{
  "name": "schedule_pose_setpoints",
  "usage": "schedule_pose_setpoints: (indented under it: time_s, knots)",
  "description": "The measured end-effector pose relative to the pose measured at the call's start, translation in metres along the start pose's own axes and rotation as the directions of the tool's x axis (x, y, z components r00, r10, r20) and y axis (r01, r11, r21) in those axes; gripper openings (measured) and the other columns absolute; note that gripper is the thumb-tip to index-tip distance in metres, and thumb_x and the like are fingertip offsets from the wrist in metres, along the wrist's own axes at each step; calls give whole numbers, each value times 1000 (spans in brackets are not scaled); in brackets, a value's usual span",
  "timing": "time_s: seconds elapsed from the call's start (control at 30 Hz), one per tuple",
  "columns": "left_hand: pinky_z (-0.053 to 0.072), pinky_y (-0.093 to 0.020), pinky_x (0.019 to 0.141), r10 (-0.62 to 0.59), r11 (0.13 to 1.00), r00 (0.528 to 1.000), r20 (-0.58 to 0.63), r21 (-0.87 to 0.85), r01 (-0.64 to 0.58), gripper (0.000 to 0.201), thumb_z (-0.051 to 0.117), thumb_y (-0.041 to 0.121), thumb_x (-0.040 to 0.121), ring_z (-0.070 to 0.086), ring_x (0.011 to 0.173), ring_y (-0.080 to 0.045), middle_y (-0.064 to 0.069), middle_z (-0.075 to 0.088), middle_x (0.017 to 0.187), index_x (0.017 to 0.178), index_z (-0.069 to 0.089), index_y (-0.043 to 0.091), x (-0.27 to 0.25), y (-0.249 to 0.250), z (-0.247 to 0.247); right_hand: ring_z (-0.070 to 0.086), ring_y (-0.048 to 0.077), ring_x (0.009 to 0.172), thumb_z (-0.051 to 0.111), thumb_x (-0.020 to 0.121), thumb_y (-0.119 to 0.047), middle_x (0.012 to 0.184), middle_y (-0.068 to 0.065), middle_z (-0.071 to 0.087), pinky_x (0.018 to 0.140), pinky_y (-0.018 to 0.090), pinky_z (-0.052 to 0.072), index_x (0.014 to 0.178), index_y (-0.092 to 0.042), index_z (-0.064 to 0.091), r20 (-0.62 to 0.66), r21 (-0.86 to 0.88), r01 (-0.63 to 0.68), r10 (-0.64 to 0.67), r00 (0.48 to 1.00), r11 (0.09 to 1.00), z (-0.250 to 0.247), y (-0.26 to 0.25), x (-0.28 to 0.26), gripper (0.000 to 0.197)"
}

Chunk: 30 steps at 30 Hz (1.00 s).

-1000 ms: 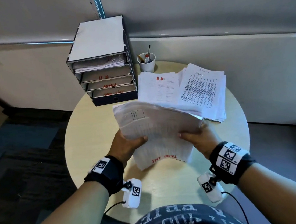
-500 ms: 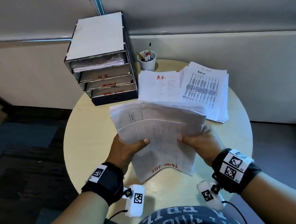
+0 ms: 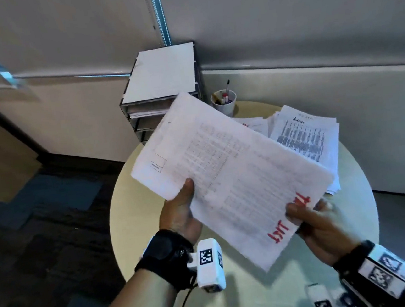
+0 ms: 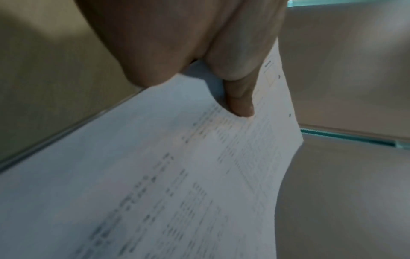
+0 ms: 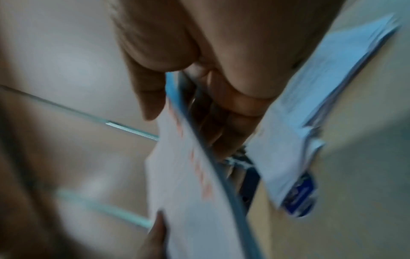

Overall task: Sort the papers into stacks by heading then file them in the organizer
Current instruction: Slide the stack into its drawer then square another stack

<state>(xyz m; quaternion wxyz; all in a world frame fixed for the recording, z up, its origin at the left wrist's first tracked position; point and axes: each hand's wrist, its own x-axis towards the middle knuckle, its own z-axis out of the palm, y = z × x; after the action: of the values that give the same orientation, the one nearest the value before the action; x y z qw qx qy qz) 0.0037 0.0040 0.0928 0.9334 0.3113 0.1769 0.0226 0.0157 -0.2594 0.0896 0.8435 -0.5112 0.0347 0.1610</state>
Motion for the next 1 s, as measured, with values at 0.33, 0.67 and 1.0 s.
schedule_pose_setpoints:
  time_s: [0.33, 0.67, 1.0]
  knots:
    - [51, -57, 97, -13, 985, 995, -98, 172, 30, 66, 74, 10, 78, 62, 112, -39, -26, 61, 131, 137, 50, -2, -8, 45, -35, 69, 38, 90, 61, 68, 7, 106, 23, 71, 77, 49, 59, 113, 6, 62, -97, -158, 24, -40, 995, 987, -17, -55, 18, 45]
    - [60, -35, 72, 179, 631, 984, 24, 764, -133, 38, 84, 1, 61, 71, 84, -27, -18, 76, 94, 98, 74, -3, -9, 60, -35, 57, 7, 49, 68, 78, 17, 53, -6, 63, 49, 14, 49, 76, 1, 63, -68, -538, 169, -242, 968, 826, -18, -40, 16, 17]
    - [57, -31, 73, 167, 581, 980, -112, 814, -6, 47, 87, 10, 52, 72, 83, -17, -7, 78, 91, 97, 75, 6, -29, 19, -104, 68, 4, 73, 92, 52, -41, 81, -4, 77, 70, 18, 54, 82, -15, 77, 41, -618, 39, -17, 999, 786, -48, 7, 10, 43]
